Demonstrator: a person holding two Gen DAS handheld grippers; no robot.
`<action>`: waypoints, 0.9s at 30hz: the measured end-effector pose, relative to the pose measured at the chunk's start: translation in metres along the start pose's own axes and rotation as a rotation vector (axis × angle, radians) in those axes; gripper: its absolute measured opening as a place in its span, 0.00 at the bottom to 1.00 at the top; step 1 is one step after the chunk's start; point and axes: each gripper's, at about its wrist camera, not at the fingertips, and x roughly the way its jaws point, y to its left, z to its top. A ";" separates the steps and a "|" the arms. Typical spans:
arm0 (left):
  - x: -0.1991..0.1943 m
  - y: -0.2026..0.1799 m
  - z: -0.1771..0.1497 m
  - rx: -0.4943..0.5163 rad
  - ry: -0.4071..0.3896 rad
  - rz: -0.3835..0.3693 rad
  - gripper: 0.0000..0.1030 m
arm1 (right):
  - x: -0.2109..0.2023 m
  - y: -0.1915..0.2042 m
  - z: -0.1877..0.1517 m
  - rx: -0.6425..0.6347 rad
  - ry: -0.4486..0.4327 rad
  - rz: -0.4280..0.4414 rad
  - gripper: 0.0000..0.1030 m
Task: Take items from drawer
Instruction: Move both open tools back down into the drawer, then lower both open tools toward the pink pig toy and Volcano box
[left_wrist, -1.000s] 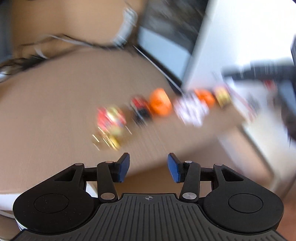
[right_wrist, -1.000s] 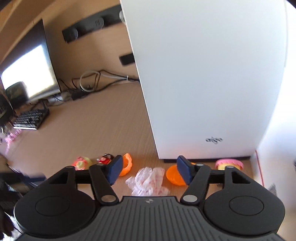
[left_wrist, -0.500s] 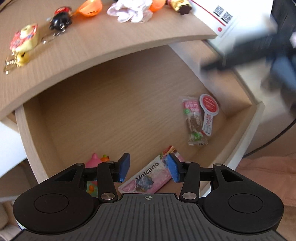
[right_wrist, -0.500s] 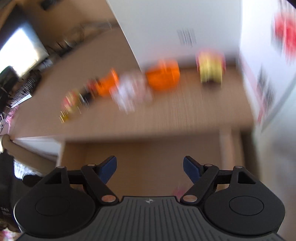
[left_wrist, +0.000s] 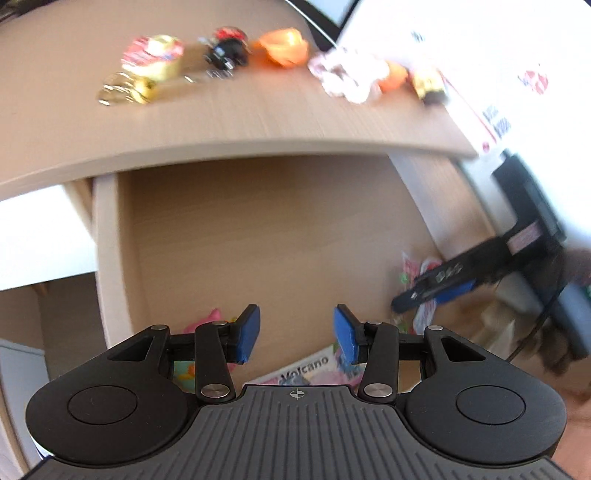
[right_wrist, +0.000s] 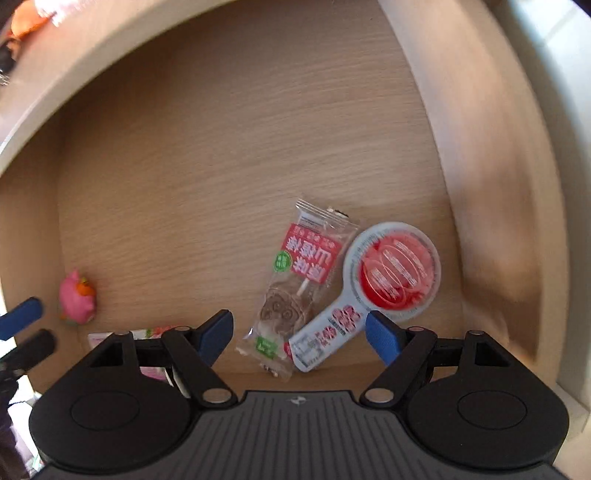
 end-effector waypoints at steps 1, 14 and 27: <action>-0.005 0.002 0.000 -0.012 -0.018 0.002 0.47 | 0.002 0.004 0.002 -0.011 0.006 -0.018 0.82; -0.030 0.028 -0.003 -0.134 -0.076 0.019 0.46 | 0.004 0.049 0.043 -0.171 -0.124 -0.096 0.27; -0.016 0.016 -0.014 -0.116 -0.082 -0.074 0.46 | -0.013 0.020 -0.025 -0.120 0.001 -0.096 0.71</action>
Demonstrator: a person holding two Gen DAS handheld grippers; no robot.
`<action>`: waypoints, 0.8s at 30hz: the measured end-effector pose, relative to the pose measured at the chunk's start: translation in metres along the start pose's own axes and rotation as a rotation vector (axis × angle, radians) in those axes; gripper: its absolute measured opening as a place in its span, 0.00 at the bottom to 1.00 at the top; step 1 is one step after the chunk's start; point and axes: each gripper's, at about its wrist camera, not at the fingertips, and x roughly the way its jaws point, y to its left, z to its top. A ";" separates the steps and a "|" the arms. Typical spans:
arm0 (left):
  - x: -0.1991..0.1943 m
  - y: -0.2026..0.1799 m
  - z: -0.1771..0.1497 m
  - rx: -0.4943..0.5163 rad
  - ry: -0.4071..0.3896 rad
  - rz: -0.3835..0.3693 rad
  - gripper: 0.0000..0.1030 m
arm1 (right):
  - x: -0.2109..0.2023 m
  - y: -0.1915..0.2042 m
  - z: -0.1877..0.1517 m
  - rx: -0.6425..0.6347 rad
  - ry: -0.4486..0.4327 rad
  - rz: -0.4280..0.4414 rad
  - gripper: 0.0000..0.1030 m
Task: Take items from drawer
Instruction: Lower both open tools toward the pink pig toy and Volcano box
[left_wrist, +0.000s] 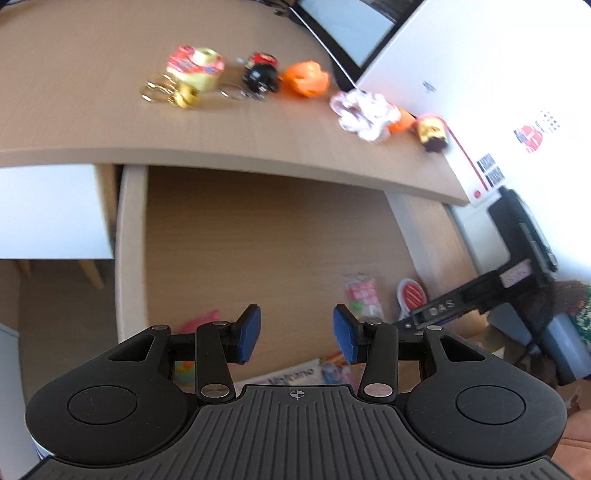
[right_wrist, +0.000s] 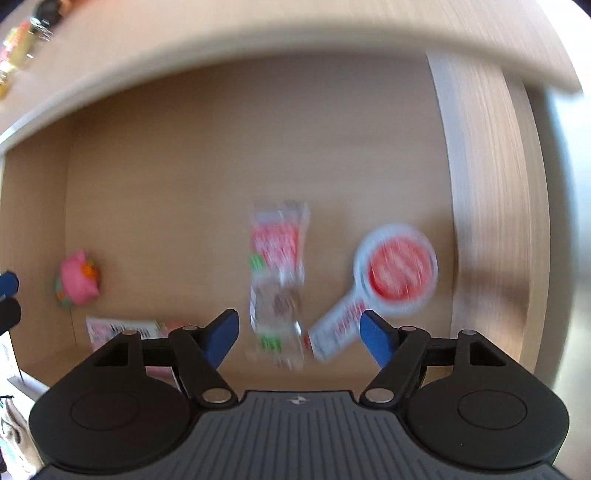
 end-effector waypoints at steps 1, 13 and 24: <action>0.001 -0.002 -0.002 0.004 0.006 -0.006 0.46 | 0.005 -0.004 -0.001 0.020 0.011 -0.014 0.71; 0.008 -0.008 -0.006 0.088 0.170 0.029 0.46 | 0.023 -0.021 0.030 0.121 -0.033 0.098 0.50; 0.041 -0.016 0.007 0.159 0.429 0.031 0.46 | 0.012 0.005 0.007 -0.136 0.012 0.260 0.83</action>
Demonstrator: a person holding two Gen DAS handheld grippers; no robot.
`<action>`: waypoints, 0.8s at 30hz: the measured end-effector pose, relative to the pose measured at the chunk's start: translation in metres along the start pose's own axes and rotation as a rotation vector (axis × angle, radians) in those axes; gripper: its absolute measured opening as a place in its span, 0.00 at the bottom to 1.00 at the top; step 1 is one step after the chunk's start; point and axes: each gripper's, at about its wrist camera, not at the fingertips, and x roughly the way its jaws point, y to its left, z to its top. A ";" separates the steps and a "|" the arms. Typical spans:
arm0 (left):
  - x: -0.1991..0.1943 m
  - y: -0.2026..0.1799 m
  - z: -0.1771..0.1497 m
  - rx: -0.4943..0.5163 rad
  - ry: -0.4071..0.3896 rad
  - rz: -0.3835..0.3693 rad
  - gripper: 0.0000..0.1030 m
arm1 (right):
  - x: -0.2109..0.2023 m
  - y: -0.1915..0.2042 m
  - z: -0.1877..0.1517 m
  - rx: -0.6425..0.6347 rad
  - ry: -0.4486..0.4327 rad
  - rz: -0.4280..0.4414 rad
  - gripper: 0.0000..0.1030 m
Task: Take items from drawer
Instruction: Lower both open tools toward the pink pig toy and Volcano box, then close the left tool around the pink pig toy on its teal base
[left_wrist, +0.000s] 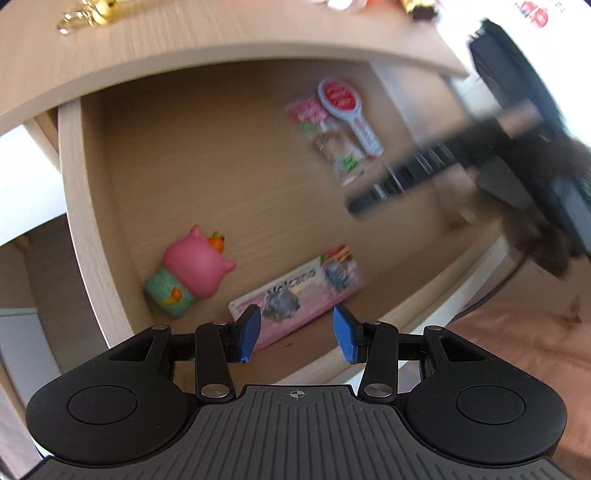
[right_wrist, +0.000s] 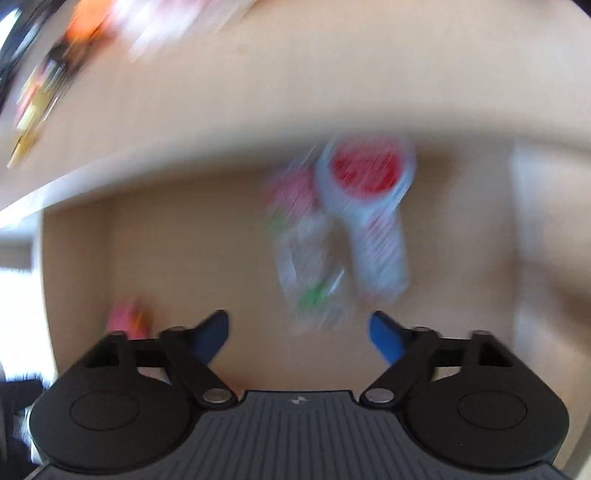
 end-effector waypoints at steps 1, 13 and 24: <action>0.004 0.001 0.002 0.000 0.025 0.005 0.46 | 0.005 0.001 -0.010 -0.017 0.031 0.007 0.83; 0.045 0.029 0.006 -0.176 0.148 -0.118 0.34 | 0.040 0.004 -0.050 -0.033 0.161 0.007 0.78; 0.067 0.040 0.025 -0.262 0.154 -0.209 0.26 | 0.059 0.023 -0.044 -0.086 0.174 0.053 0.53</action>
